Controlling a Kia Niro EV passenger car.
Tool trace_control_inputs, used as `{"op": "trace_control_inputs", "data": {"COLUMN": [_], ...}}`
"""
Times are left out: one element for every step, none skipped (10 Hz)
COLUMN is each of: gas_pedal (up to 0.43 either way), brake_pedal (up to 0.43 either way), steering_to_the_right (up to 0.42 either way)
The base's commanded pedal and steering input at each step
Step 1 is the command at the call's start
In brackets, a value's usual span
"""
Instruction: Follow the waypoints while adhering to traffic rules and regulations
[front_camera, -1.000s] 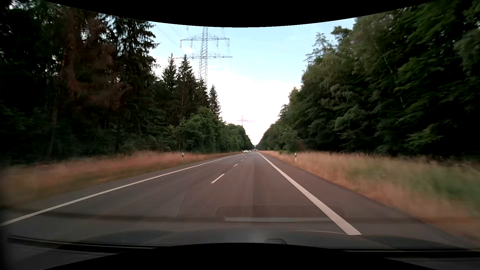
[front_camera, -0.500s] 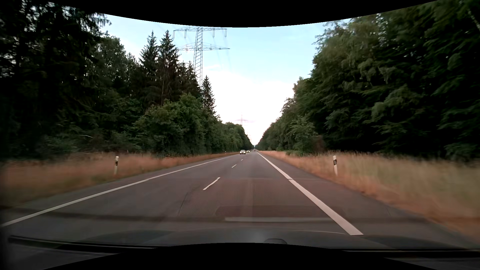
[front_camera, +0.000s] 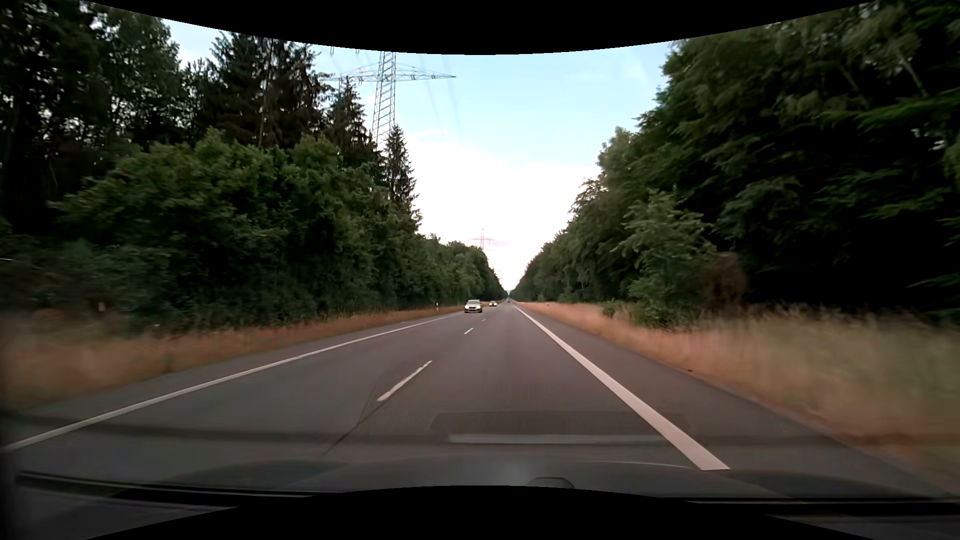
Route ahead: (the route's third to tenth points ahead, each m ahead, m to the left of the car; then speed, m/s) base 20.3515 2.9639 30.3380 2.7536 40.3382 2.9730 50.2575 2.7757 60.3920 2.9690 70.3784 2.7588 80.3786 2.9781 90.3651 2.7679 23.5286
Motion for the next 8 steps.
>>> {"op": "trace_control_inputs", "data": {"gas_pedal": [0.177,0.177,0.177,0.177,0.177,0.177,0.177,0.177], "brake_pedal": [0.000,0.000,0.000,0.000,0.000,0.000,0.000,0.000], "steering_to_the_right": [-0.001,-0.001,-0.001,-0.001,-0.001,-0.001,-0.001,-0.001]}}
